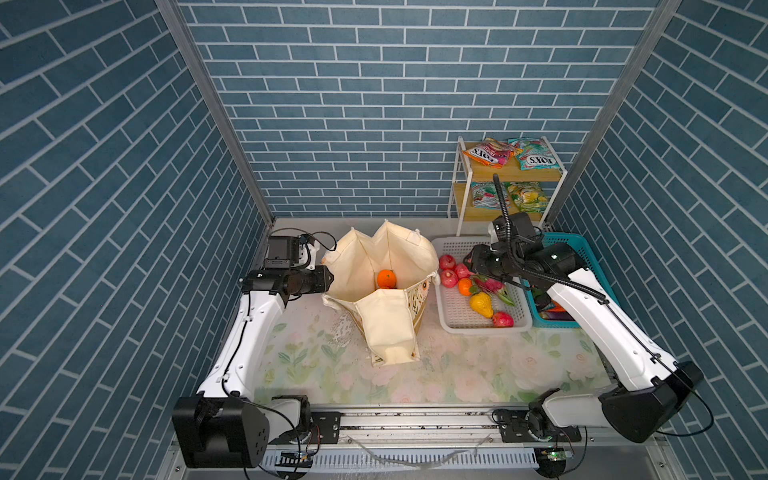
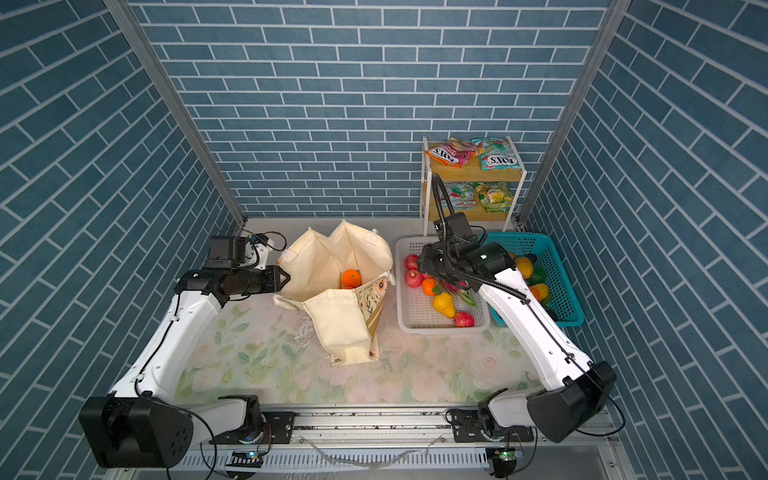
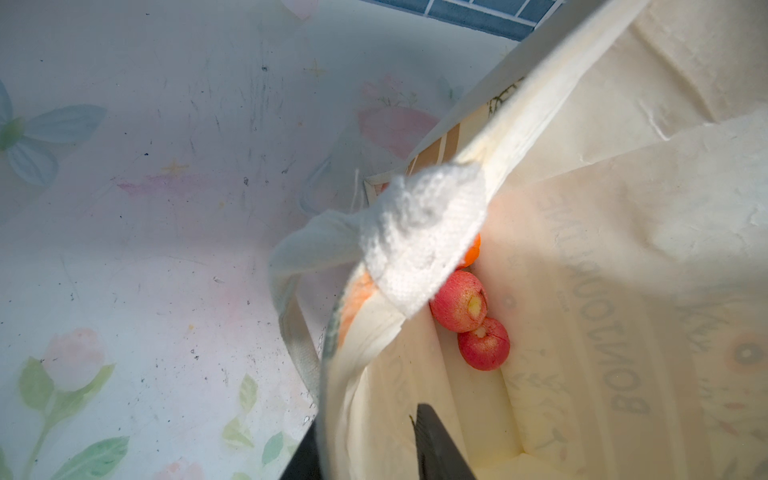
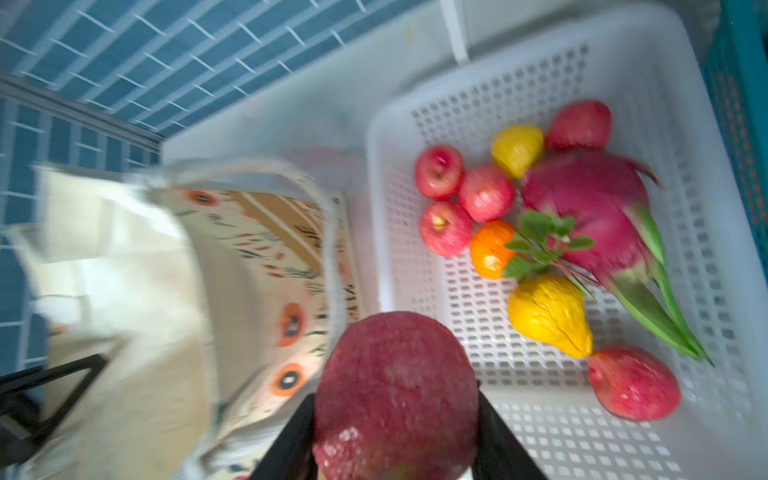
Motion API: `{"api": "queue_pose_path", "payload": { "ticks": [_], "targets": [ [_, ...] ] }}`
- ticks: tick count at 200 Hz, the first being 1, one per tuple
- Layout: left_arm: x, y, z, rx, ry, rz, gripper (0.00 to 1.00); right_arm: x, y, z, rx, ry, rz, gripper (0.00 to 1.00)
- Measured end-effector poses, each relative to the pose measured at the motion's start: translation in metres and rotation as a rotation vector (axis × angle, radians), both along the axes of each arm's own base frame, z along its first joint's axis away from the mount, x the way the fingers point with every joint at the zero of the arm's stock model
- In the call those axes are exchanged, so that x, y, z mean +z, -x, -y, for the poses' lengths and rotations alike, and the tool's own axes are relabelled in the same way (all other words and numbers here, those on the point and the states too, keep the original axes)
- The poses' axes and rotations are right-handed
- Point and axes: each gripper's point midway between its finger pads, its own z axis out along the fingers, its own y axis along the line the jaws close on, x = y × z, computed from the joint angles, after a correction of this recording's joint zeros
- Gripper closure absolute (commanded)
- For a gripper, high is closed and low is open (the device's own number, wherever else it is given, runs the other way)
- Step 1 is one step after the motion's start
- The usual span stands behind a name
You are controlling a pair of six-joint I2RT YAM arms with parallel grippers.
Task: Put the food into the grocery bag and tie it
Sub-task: 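Carry the red apple over the tote bag and release it inside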
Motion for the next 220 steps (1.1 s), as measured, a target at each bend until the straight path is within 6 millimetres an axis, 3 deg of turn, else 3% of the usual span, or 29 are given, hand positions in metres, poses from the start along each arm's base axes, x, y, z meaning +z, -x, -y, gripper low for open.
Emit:
{"api": "queue_pose_path", "payload": {
  "ticks": [20,39,53,66,89,120,158,220],
  "targets": [
    [0.000,0.000,0.000,-0.001,0.000,0.000,0.64,0.051,0.005,-0.040,0.112,-0.066,0.143,0.57],
    [0.000,0.000,0.000,0.000,0.000,0.000,0.64,0.085,0.009,-0.086,0.224,-0.106,0.227,0.57],
    [0.000,0.000,0.000,0.000,0.000,0.000,0.64,0.096,0.009,-0.121,0.294,-0.112,0.259,0.57],
    [0.000,0.000,0.000,0.000,0.000,0.000,0.64,0.094,0.007,-0.150,0.347,-0.098,0.263,0.57],
    [0.000,0.000,0.000,0.000,0.000,0.000,0.64,0.068,0.003,-0.196,0.427,-0.032,0.224,0.56],
    [0.000,0.000,0.000,-0.001,0.000,0.000,0.64,-0.008,0.003,-0.236,0.510,0.120,0.086,0.56],
    [0.000,0.000,0.000,0.000,0.000,0.000,0.64,-0.080,0.011,-0.241,0.559,0.270,-0.061,0.55],
    [0.000,0.000,0.000,0.000,-0.001,0.000,0.64,-0.126,0.012,-0.233,0.574,0.383,-0.148,0.50]
  ]
}}
